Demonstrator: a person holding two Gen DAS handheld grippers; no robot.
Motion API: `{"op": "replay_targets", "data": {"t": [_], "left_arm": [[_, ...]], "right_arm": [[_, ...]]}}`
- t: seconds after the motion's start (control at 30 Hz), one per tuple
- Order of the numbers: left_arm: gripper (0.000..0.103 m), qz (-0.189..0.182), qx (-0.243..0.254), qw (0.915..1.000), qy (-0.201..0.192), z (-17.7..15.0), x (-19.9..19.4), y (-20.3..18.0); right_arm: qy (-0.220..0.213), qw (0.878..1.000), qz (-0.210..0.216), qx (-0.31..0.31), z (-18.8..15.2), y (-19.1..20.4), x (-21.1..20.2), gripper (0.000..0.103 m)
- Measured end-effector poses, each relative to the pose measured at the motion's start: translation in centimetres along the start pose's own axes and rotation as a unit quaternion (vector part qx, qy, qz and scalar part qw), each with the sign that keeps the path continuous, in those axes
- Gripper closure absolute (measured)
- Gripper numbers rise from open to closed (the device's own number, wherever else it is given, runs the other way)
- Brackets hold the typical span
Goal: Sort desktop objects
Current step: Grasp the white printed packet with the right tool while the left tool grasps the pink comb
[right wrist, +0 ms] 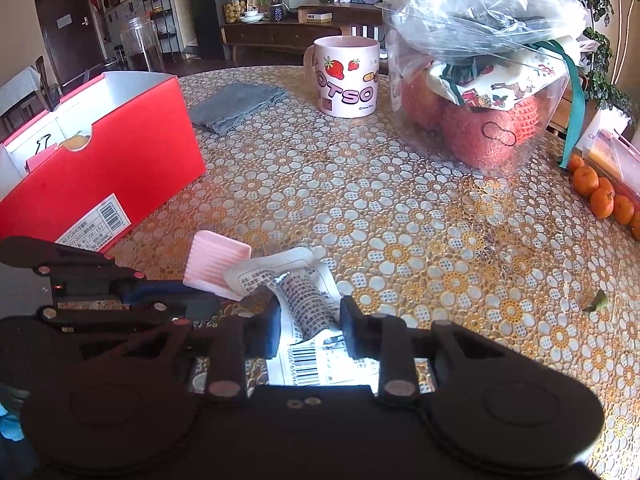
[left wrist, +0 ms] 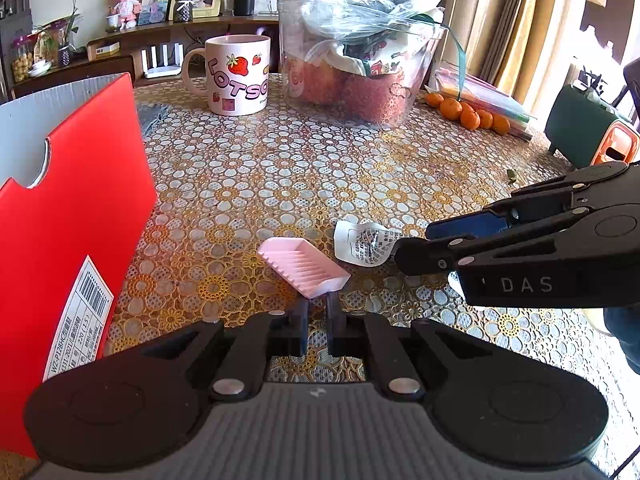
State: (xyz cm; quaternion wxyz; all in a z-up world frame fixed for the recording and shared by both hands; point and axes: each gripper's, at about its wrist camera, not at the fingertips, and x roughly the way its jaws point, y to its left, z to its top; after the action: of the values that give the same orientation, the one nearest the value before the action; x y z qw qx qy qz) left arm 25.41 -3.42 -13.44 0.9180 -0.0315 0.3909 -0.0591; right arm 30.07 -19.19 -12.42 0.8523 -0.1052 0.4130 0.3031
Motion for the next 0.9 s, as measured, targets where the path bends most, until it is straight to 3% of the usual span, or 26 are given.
{"op": "replay_targets", "data": {"t": [0.07, 0.13, 0.17, 0.2, 0.23, 0.47, 0.73, 0.87, 0.9], "left_arm": [[0.088, -0.007, 0.014, 0.9998, 0.008, 0.1, -0.1, -0.2], [0.076, -0.015, 0.033, 0.9992, 0.014, 0.0, -0.4, -0.4], [0.058, -0.016, 0.049, 0.9985, 0.016, -0.3, -0.6, -0.6], [0.031, -0.013, 0.064, 0.9977, 0.014, -0.6, -0.8, -0.7], [0.025, -0.007, 0.076, 0.997, 0.005, -0.9, -1.1, -0.8], [0.025, 0.033, 0.12, 0.9921, -0.017, -0.4, -0.1, -1.3], [0.026, 0.019, 0.105, 0.9942, -0.017, 0.2, 1.1, -0.7], [0.047, -0.003, 0.102, 0.9947, -0.012, 0.4, 1.0, -0.8], [0.056, 0.001, 0.109, 0.9939, -0.013, 0.4, 1.0, -1.0]], "right_arm": [[0.0, 1.0, 0.001, 0.001, -0.1, -0.1, -0.1, 0.074], [-0.001, 1.0, 0.002, 0.003, -0.1, -0.2, -0.1, 0.074], [-0.001, 1.0, 0.002, 0.003, -0.1, -0.2, -0.1, 0.074], [0.0, 1.0, 0.002, 0.003, -0.1, -0.2, -0.1, 0.074], [0.0, 1.0, 0.003, 0.002, -0.1, -0.2, -0.2, 0.074], [0.0, 1.0, 0.005, 0.001, -0.2, -0.3, -0.2, 0.074], [0.003, 1.0, 0.005, 0.001, -0.2, -0.3, -0.3, 0.074], [0.004, 1.0, -0.001, -0.004, -0.2, -0.1, -0.3, 0.074], [0.003, 1.0, -0.002, -0.004, -0.2, 0.0, -0.3, 0.074]]}}
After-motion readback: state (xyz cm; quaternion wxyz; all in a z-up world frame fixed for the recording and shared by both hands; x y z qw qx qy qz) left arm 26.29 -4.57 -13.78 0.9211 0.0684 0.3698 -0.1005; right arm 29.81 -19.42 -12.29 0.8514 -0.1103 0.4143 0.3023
